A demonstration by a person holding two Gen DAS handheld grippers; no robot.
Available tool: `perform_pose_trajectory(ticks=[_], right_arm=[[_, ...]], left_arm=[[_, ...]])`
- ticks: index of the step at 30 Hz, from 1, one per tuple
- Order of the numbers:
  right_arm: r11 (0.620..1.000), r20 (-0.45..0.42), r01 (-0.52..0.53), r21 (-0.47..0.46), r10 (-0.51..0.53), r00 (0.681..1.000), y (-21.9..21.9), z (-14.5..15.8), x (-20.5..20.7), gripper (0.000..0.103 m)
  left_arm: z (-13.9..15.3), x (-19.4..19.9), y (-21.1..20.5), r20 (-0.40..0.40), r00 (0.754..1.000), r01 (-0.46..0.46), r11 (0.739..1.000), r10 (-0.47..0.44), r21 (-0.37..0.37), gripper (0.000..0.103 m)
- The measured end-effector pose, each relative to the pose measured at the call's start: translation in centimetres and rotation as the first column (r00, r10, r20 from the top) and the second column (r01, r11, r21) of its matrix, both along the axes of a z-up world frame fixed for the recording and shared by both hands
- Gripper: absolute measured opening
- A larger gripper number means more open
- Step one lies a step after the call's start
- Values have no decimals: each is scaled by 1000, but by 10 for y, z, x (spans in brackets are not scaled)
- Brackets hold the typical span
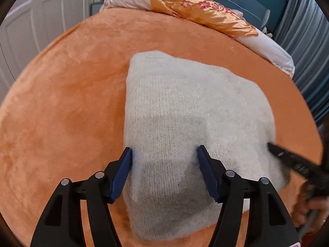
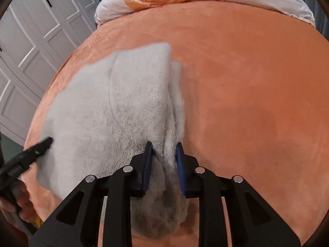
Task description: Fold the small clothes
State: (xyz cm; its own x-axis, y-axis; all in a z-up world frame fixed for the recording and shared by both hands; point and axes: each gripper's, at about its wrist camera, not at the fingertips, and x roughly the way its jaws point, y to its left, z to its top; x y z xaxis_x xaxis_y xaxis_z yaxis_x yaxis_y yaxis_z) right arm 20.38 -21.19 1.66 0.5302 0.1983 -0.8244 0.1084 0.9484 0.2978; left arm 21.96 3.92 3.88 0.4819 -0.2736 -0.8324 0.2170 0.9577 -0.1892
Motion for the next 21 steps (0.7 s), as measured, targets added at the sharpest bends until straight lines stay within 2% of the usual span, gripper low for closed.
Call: perform_pose_trajectory(ticks=[2,5,8,10,12,14,15,18,21], right_arm=[[999,26,26,22,-26,999,-2,24,-8,23],[999,99,38,-3,-38,994,-1,55,-34,22],[1000,136,15,18,-18,991,3,74,-60,14],[999,105,-20,-31,23,994,11,68,-67,9],[995,21,-43,-95,45,999,18,42,-61,5],[997,-92,-48,-53,43,995,18,-3,-54,6],[998,-73,-41,-51,37,997,17,-8,-55,6],[997,-59,-36,-70,32,998,19,8,-57,7],[996,10,-28,-81,29,1000,18,34,-71,8]], left_arm=[[12,-8,0,25,1000,-12,1000,12,17,61],[31,-27,-1,77,997,-29,997,24,71,61],[42,-47,0,88,996,-17,998,12,57,61],[33,-53,-4,63,998,-18,994,11,110,61],[15,-49,-4,27,999,-33,986,29,165,60],[-11,-42,3,-45,998,-45,990,51,136,61],[-15,-41,5,-51,997,-51,991,58,121,62],[-8,-46,5,-29,998,-57,988,62,146,61],[13,-61,2,18,998,-56,986,54,157,61]])
